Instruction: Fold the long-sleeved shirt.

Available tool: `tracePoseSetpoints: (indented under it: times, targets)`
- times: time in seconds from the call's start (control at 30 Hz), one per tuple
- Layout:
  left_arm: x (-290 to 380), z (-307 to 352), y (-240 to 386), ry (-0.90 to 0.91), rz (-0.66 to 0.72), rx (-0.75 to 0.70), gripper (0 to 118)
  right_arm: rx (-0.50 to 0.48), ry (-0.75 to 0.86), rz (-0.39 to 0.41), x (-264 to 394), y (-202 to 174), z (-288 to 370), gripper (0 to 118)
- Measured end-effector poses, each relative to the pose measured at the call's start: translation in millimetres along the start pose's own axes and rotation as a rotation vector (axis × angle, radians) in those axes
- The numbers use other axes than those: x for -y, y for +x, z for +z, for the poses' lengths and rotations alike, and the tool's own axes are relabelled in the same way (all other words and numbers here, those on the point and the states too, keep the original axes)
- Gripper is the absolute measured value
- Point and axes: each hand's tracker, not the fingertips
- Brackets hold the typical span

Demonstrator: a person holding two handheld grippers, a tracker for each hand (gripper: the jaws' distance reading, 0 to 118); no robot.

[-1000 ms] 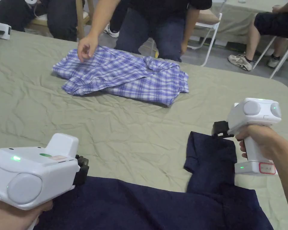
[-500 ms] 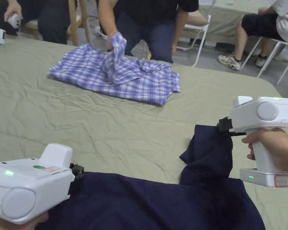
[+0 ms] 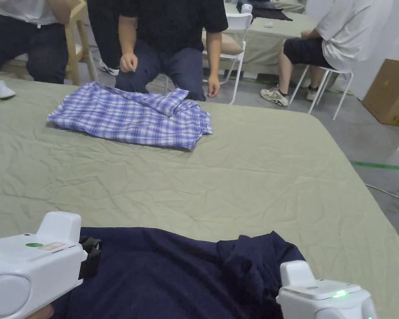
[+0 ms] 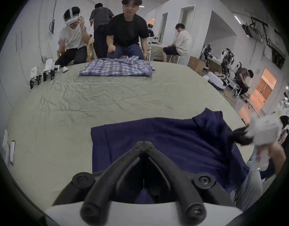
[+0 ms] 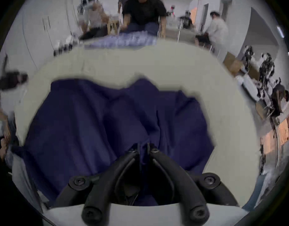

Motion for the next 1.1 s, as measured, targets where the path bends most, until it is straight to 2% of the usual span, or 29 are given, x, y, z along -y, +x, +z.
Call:
tracePoseSetpoints:
  times: [0.07,0.13,0.2,0.27,0.3,0.37,0.4,0.43,0.47,0.5,0.53,0.57,0.6,0.67,0.77,0.8,0.83,0.87,0.9,0.93,1.0,1.1]
  targets:
    - [2.5,6.2,2.4,-0.009,-0.002,0.008,3,-0.005,-0.116,0.014,17.7,-5.2,-33.5,6]
    - [5.0,12.9,7.9,-0.010,-0.011,0.003,3,0.020,-0.005,0.021,21.9,-4.8,-45.1,6]
    - [6.4,17.5,11.3,-0.011,-0.021,0.000,3,0.011,-0.068,-0.004,6.7,-3.6,-28.2,7]
    - [7.2,19.9,13.8,-0.010,-0.021,0.006,3,-0.001,-0.062,0.004,4.0,-1.1,-12.5,10]
    - [7.3,21.7,15.0,-0.009,-0.019,0.004,3,-0.004,-0.023,-0.013,5.7,0.2,4.6,21]
    - [9.3,27.1,16.6,0.000,-0.024,0.001,3,-0.020,0.088,-0.071,13.2,2.1,47.5,92]
    - [10.4,28.9,16.3,0.005,-0.021,0.003,3,-0.026,0.140,-0.079,19.7,3.7,66.7,115]
    - [11.3,29.2,15.6,0.007,-0.015,0.006,3,-0.047,0.178,-0.084,24.8,6.1,82.4,118]
    - [12.3,29.0,15.3,0.007,-0.010,0.008,3,-0.066,0.178,-0.094,26.4,8.6,95.4,115]
    - [13.1,28.2,15.5,0.005,-0.007,0.008,3,-0.070,0.170,-0.112,29.7,11.7,104.7,102]
    - [14.0,27.3,15.6,0.002,-0.005,0.008,3,-0.063,0.173,-0.132,31.7,15.3,109.9,58]
    - [15.0,26.3,15.5,0.002,-0.003,0.008,3,-0.057,0.173,-0.141,31.7,17.8,111.0,6]
    - [15.4,25.3,15.3,-0.001,0.001,0.011,3,-0.061,0.187,-0.148,26.8,19.7,110.2,1]
    - [15.6,23.1,15.6,-0.006,0.007,0.017,3,-0.037,0.188,-0.123,15.0,31.2,111.9,0]
    - [13.1,19.1,16.0,-0.014,0.003,0.021,3,-0.013,0.218,-0.140,-24.0,46.7,106.3,1]
    - [11.5,17.1,15.8,-0.015,0.000,0.022,3,-0.014,0.222,-0.135,-40.8,52.8,102.6,15]
    - [9.7,14.6,15.1,-0.016,0.000,0.022,3,-0.016,0.223,-0.132,-58.6,59.4,96.0,61]
    - [7.8,11.5,14.0,-0.018,0.000,0.021,3,-0.024,0.219,-0.135,-77.3,62.8,84.8,93]
    - [5.5,6.6,12.3,-0.021,0.001,0.020,3,-0.017,0.183,-0.134,-95.4,67.1,72.5,111]
    - [3.5,2.1,10.8,-0.024,0.002,0.018,3,-0.013,0.169,-0.134,-108.5,70.6,60.2,110]
    - [-1.5,-10.5,7.2,-0.042,-0.001,0.002,3,-0.021,0.119,-0.126,-134.7,77.2,28.8,98]
    - [-10.5,-33.0,-2.0,-0.063,0.004,-0.008,3,0.005,-0.028,-0.171,-153.3,86.1,-27.4,97]
